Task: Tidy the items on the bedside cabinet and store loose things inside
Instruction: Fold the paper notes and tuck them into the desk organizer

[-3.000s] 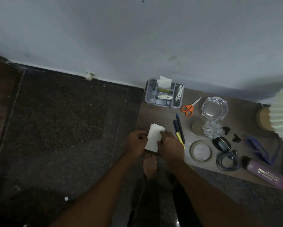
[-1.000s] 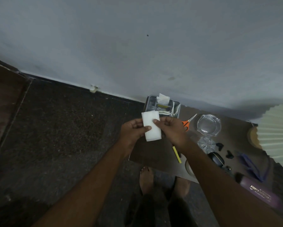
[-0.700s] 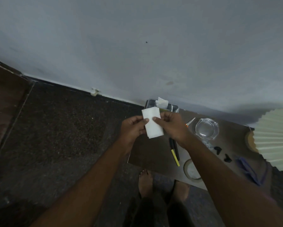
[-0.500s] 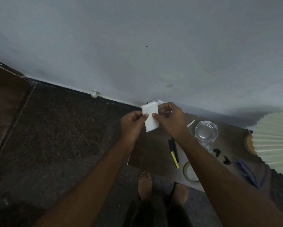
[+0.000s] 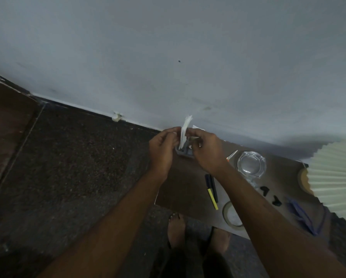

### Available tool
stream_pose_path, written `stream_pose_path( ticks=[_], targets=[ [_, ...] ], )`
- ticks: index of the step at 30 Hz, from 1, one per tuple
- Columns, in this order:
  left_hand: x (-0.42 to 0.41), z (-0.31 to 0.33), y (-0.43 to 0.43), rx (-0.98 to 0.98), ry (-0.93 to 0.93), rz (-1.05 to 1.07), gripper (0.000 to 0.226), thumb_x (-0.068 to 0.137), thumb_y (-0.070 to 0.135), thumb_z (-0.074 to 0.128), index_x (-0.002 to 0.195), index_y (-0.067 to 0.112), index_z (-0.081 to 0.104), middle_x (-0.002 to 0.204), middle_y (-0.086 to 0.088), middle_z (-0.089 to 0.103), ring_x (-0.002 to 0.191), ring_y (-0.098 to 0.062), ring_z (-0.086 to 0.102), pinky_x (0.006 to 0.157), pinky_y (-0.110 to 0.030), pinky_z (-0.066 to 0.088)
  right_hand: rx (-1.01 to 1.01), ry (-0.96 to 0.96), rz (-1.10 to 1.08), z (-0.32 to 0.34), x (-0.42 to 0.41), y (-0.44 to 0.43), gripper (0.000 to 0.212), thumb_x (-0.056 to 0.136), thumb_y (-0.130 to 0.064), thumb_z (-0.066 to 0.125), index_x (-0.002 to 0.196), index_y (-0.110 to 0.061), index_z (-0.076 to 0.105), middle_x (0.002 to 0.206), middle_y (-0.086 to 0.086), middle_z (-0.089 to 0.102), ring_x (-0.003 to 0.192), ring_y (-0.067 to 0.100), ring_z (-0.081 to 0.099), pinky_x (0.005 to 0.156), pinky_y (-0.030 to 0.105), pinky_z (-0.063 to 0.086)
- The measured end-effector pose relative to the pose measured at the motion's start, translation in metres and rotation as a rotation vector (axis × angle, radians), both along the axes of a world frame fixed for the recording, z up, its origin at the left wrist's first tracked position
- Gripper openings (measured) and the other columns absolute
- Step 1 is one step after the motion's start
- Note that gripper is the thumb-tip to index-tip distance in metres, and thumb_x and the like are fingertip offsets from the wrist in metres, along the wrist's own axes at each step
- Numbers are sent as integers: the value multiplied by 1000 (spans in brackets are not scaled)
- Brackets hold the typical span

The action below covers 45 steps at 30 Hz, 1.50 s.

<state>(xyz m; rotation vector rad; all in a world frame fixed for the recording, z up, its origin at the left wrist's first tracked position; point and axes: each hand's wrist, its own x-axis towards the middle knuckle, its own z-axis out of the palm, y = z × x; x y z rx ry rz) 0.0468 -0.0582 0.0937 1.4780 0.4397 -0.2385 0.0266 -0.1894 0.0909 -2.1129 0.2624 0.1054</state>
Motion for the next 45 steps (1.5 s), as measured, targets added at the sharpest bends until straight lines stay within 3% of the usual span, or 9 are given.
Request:
stream_pose_path(
  ticks=[8, 16, 20, 22, 24, 27, 32, 36, 45],
  targets=[
    [12, -15, -7, 10, 4, -64, 31, 96, -1, 49, 102, 13, 76, 92, 0, 79, 90, -19, 76, 78, -27, 60, 6, 40, 21, -12, 12, -7, 39, 91, 10, 49, 121, -4, 69, 125, 7, 69, 110, 23, 66, 97, 21, 48],
    [19, -34, -5, 121, -37, -121, 29, 97, 8, 53, 104, 23, 76, 102, -8, 77, 97, -30, 73, 89, -49, 60, 24, 101, 33, -32, 23, -6, 36, 94, 9, 49, 122, -5, 68, 125, 8, 68, 104, 22, 68, 76, -3, 43],
    [24, -43, -5, 128, 4, -110, 28, 98, 1, 51, 107, 14, 74, 103, -18, 74, 96, -35, 70, 91, -57, 55, -27, 75, 30, -39, 25, -4, 38, 87, 12, 51, 116, -4, 71, 119, 9, 71, 106, 20, 66, 82, -10, 30],
    [26, -45, -6, 131, 22, -102, 27, 98, -3, 49, 106, 9, 72, 100, -23, 71, 92, -35, 68, 88, -57, 54, -32, 68, 60, -43, 27, -4, 41, 83, 12, 52, 114, -5, 72, 115, 9, 73, 106, 21, 67, 88, -6, 34],
    [27, -47, -5, 154, 22, -96, 28, 97, -4, 49, 102, 10, 73, 98, -22, 73, 91, -38, 70, 84, -51, 57, 3, 107, 110, -46, 30, -3, 41, 82, 11, 53, 113, -7, 72, 112, 8, 74, 104, 23, 68, 98, 19, 50],
    [28, -50, -5, 201, 37, -102, 27, 98, -2, 49, 103, 9, 73, 92, -20, 73, 79, -32, 67, 77, -44, 57, -4, 120, 151, -49, 32, -3, 36, 78, 7, 59, 107, -9, 74, 103, 8, 75, 94, 26, 70, 88, 44, 55],
    [33, -53, -3, 218, 85, -141, 26, 98, 1, 48, 107, 5, 73, 90, -24, 71, 77, -31, 63, 78, -52, 57, -76, 145, 174, -53, 31, -3, 29, 83, -5, 63, 108, -15, 74, 102, 3, 74, 92, 22, 68, 86, 36, 54],
    [32, -52, 2, 220, 67, -158, 19, 98, 7, 56, 104, 11, 74, 92, -10, 74, 78, -19, 69, 72, -34, 55, -142, 114, 201, -53, 29, 0, 16, 79, -10, 56, 88, -12, 70, 87, 2, 68, 81, 22, 61, 75, 31, 47],
    [27, -57, 7, 240, 89, -153, 21, 95, 2, 58, 111, 3, 71, 108, -17, 74, 103, -35, 71, 91, -57, 56, -152, 121, 206, -54, 27, 4, 21, 85, -8, 54, 94, -17, 70, 97, 4, 70, 89, 25, 65, 80, 34, 50]
  ],
)
